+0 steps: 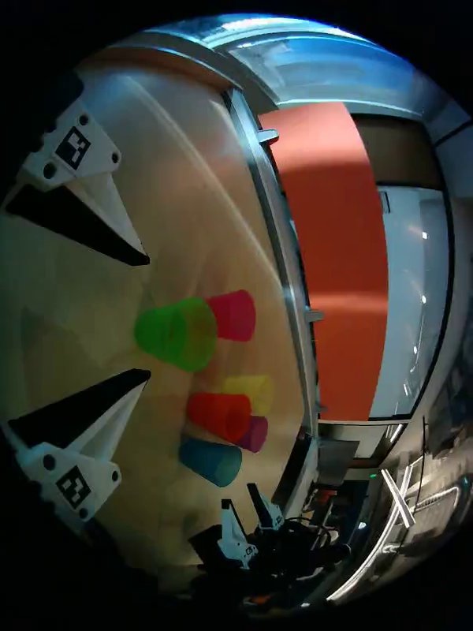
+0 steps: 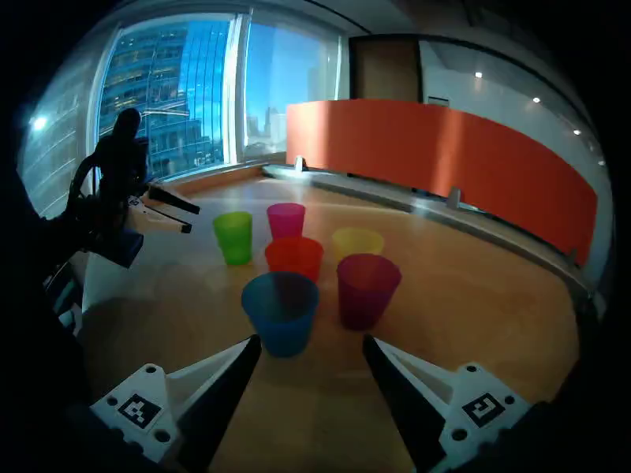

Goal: Pour water

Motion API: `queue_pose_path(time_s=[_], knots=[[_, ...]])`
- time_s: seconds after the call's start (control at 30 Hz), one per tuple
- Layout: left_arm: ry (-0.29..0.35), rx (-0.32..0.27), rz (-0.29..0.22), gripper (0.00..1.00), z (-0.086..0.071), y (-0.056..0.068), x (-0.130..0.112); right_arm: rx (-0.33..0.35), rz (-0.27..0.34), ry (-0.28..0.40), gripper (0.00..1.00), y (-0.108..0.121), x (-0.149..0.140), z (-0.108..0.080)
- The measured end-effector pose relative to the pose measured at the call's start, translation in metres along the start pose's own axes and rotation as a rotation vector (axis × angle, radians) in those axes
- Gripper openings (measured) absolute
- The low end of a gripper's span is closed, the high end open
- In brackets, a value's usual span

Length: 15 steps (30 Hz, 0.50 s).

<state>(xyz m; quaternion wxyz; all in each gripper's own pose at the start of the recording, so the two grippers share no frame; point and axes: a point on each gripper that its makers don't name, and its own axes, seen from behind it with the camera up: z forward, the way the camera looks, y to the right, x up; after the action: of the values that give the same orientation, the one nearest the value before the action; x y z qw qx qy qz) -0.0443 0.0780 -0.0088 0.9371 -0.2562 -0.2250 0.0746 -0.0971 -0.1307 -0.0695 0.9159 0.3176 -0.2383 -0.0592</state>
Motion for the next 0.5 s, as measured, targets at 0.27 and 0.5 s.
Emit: queue_pose_path(time_s=[0.27,0.5], knots=[[0.130,0.113,-0.018,0.98,-0.024,-0.009,0.021,-0.157,0.024,0.110,1.00,0.030,0.026,-0.019],[0.243,0.196,-0.040,0.97,-0.044,-0.016,0.045,-0.302,0.057,0.217,1.00,0.059,0.053,-0.036]])
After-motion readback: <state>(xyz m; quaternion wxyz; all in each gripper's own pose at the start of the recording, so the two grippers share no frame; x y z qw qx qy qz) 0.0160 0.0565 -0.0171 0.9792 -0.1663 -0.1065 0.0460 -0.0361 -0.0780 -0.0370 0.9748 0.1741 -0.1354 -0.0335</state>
